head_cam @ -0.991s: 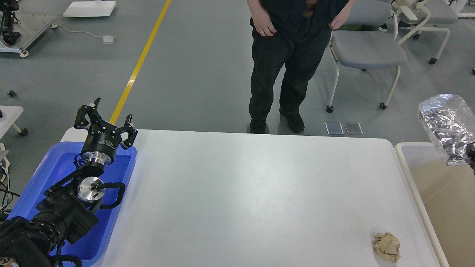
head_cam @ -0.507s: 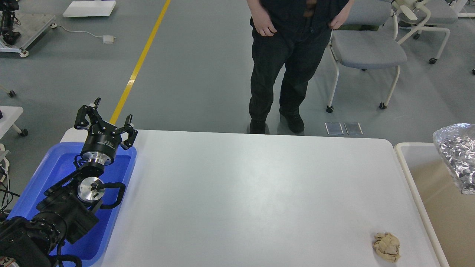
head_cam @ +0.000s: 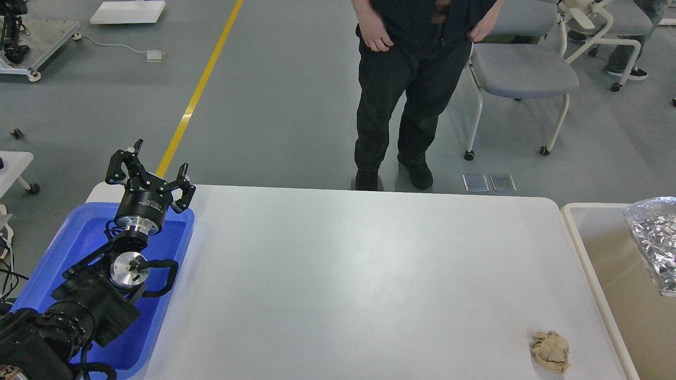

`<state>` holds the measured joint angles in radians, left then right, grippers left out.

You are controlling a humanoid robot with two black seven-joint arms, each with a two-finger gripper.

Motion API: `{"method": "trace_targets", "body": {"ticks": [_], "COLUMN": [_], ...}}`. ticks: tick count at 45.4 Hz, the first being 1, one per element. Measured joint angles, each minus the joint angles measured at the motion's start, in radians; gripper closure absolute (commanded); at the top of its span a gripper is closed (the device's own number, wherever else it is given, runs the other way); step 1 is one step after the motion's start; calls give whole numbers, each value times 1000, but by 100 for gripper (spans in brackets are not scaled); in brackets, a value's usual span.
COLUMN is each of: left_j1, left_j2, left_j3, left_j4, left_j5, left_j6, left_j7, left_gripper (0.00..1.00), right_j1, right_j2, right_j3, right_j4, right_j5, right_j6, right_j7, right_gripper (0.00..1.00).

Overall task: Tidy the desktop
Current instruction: 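Lower the foil package into the white bin and release it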

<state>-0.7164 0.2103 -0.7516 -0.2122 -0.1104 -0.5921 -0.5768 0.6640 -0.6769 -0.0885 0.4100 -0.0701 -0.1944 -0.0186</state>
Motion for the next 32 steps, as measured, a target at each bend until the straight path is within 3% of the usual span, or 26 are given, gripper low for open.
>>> {"method": "trace_targets", "body": {"ticks": [12, 32], "left_j1": [0, 0], "left_j2": [0, 0], "left_j3": [0, 0], "left_j4": [0, 0], "left_j5": [0, 0], "left_j6": [0, 0], "left_j7": [0, 0], "left_gripper": [0, 0], "right_j1": [-36, -51], "right_j2": [101, 156], "right_j3": [69, 178], "right_j4": [-160, -231], "right_j5": [1, 3], "right_j6": [10, 14], "right_j7": [-2, -2], "right_gripper": [0, 0]}}
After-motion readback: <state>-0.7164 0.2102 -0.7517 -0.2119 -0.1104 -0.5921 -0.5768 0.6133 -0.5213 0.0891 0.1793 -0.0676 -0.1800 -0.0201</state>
